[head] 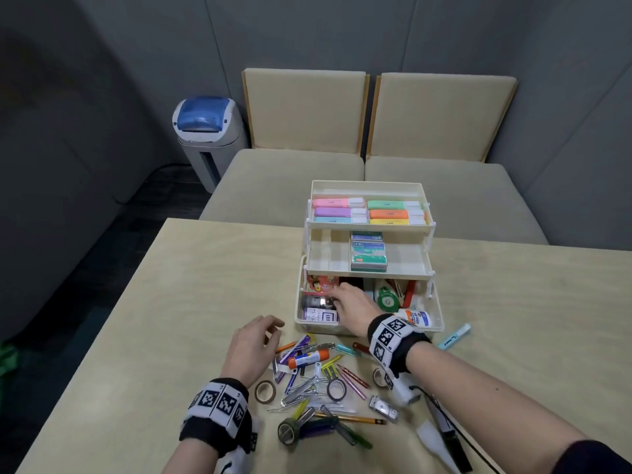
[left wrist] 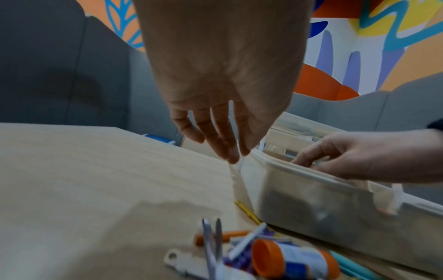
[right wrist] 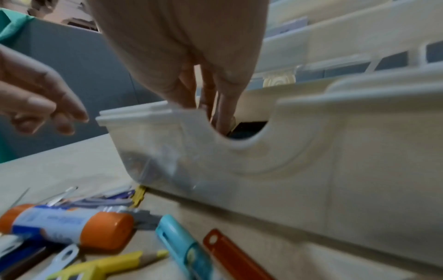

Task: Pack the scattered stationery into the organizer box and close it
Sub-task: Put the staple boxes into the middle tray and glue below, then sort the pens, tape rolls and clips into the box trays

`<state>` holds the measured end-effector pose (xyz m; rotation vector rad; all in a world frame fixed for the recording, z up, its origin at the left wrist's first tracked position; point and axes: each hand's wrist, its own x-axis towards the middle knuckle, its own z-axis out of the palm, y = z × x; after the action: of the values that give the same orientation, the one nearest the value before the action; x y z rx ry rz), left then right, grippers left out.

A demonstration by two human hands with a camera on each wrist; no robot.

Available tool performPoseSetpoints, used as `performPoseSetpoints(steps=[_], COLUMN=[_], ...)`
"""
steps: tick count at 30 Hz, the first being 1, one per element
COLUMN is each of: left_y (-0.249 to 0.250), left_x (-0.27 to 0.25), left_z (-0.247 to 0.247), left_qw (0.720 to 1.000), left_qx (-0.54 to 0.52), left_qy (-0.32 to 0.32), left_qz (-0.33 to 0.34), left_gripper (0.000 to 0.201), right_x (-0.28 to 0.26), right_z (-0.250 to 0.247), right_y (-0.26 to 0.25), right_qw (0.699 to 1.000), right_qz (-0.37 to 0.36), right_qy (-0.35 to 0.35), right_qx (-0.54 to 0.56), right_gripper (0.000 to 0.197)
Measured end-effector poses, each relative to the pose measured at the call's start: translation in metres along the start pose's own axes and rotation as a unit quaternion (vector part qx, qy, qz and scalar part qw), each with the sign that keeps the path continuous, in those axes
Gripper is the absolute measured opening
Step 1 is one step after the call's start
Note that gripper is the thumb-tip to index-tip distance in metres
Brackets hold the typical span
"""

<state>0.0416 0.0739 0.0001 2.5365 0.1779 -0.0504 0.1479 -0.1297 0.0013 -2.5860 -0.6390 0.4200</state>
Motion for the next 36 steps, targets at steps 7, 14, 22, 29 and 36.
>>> performPoseSetpoints(steps=[7, 14, 22, 29, 36], left_y=[0.009, 0.033, 0.035, 0.026, 0.011], left_x=[-0.031, -0.031, -0.025, -0.04, -0.049], left_z=[0.033, 0.07, 0.078, 0.062, 0.039], left_qw=[0.999, 0.967, 0.951, 0.995, 0.992], left_qx=[0.024, 0.238, 0.282, 0.039, -0.02], left_qy=[-0.044, -0.064, -0.116, -0.077, -0.001], left_qz=[0.003, 0.065, 0.05, -0.04, -0.127], left_gripper=[0.016, 0.033, 0.058, 0.043, 0.026], right_x=[-0.086, -0.177, -0.206, -0.204, -0.192], right_z=[-0.008, 0.023, 0.029, 0.029, 0.03], right_y=[0.011, 0.041, 0.074, 0.093, 0.068], right_qw=[0.992, 0.977, 0.964, 0.95, 0.981], right_qz=[0.035, 0.143, 0.183, 0.221, 0.159], right_qy=[0.085, 0.057, 0.106, 0.138, 0.009], right_qx=[0.086, 0.149, 0.163, 0.172, 0.109], right_gripper=[0.021, 0.018, 0.023, 0.026, 0.01])
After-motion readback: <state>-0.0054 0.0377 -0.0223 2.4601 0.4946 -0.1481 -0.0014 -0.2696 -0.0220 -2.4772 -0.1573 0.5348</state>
